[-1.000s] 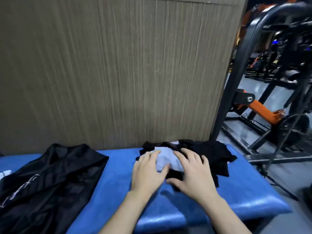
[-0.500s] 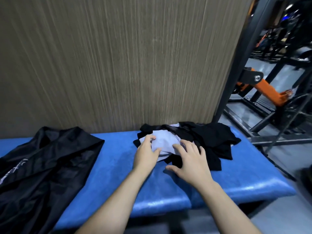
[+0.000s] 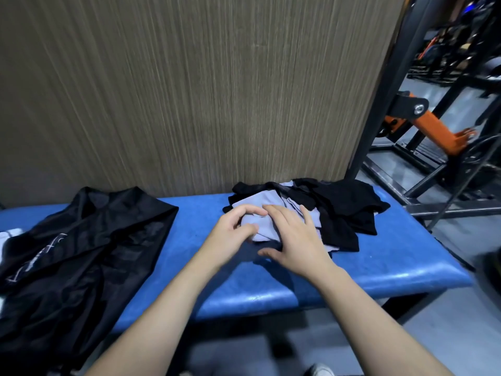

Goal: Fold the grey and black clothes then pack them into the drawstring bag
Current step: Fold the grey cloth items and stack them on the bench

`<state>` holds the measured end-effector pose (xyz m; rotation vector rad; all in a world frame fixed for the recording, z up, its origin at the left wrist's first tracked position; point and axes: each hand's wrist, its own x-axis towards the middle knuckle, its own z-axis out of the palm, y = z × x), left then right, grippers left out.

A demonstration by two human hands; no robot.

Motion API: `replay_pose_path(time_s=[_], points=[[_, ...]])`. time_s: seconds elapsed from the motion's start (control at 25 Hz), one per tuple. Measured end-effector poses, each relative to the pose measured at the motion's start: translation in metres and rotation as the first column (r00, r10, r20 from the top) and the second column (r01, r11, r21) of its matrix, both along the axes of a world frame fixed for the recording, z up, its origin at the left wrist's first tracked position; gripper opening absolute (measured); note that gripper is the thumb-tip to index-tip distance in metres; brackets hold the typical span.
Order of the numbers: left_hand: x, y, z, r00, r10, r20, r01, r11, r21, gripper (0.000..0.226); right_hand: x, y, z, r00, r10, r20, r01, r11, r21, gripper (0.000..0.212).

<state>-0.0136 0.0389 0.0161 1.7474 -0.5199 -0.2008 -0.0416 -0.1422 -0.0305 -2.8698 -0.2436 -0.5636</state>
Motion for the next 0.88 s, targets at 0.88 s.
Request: replay_pose_path(time_s=[0.88], points=[[-0.012,0.157,-0.043,0.976,0.209,0.058,-0.173,0.587,0.791,0.021,-0.021,0.028,-0.028,0.821,0.241,-0.517,-0.18,0.97,0.165,0.101]])
